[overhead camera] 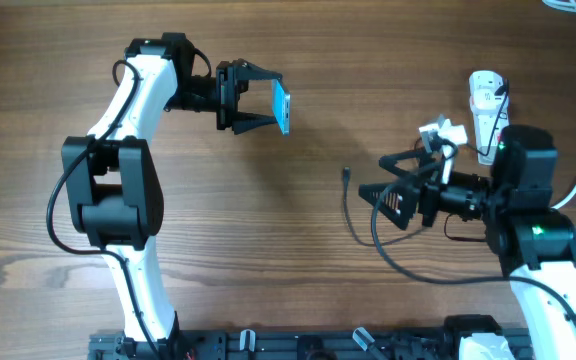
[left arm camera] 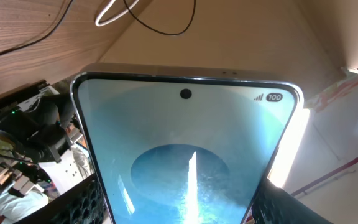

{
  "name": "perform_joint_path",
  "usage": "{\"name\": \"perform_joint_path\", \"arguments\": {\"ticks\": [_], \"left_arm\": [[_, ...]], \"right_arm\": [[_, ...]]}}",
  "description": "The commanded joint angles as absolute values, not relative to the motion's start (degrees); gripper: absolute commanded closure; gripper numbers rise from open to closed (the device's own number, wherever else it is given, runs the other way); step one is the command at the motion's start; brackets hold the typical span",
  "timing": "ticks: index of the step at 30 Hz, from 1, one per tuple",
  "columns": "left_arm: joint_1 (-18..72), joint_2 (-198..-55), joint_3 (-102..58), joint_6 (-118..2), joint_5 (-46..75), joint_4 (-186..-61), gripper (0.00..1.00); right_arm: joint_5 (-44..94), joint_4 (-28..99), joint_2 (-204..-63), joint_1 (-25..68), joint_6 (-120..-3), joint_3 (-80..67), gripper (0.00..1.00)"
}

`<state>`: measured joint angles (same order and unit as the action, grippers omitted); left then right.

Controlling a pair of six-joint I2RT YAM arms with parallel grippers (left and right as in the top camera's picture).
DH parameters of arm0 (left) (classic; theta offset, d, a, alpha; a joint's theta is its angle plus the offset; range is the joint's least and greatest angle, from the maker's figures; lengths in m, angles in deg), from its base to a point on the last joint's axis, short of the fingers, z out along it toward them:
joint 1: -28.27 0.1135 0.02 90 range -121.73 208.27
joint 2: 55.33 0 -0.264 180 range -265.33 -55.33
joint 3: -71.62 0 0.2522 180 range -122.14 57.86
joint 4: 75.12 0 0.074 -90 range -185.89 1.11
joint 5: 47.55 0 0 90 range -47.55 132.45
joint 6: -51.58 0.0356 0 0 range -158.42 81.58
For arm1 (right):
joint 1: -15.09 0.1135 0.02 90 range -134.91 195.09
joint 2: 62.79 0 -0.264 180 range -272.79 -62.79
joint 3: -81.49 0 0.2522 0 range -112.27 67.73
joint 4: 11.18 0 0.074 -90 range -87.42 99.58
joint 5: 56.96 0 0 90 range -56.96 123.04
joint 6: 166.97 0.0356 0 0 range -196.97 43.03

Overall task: Plug charger to phone and switch on socket
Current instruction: 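Move the right gripper toward the phone held by the left gripper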

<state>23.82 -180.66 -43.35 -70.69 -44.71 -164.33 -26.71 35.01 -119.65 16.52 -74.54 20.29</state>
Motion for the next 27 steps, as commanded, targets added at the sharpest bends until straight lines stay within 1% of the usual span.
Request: {"name": "perform_joint_path", "arguments": {"ticks": [1, 4, 6, 7, 8, 11, 14, 18, 23, 27], "left_arm": [[23.6, -178.0, -44.6, -70.8, -47.9, -164.4, 0.31], [23.5, -178.0, -44.6, -70.8, -47.9, -164.4, 0.31], [23.5, -178.0, -44.6, -70.8, -47.9, -164.4, 0.31], [23.5, -178.0, -44.6, -70.8, -47.9, -164.4, 0.31], [23.5, -178.0, -44.6, -70.8, -47.9, -164.4, 0.31], [23.5, -178.0, -44.6, -70.8, -47.9, -164.4, 0.31], [23.5, -178.0, -44.6, -70.8, -47.9, -164.4, 0.31], [23.5, -178.0, -44.6, -70.8, -47.9, -164.4, 0.31], [23.5, -178.0, -44.6, -70.8, -47.9, -164.4, 0.31], [23.5, -178.0, -44.6, -70.8, -47.9, -164.4, 0.31]], "right_arm": [[-1.9, 42.2, -119.4, 18.4, -67.9, 17.9, 0.00], [14.5, 52.0, -120.0, 18.8, -64.2, 14.3, 0.00], [20.6, 58.0, -120.8, 18.8, -62.8, 11.3, 0.00], [20.5, 59.3, -121.0, 18.8, -62.8, 10.4, 0.00], [17.0, 59.1, -120.9, 18.8, -61.5, 9.9, 0.00], [7.6, 57.0, -120.3, 18.8, -53.5, 9.8, 0.00], [1.7, 55.8, -120.9, 18.8, -57.9, 9.8, 0.00], [1.7, 56.2, -121.0, 18.8, -57.6, 9.8, 0.00], [2.3, 58.9, -121.0, 18.9, -61.9, 9.8, 0.00], [4.9, 61.0, -121.0, 19.4, -62.1, 9.8, 0.00]]}}
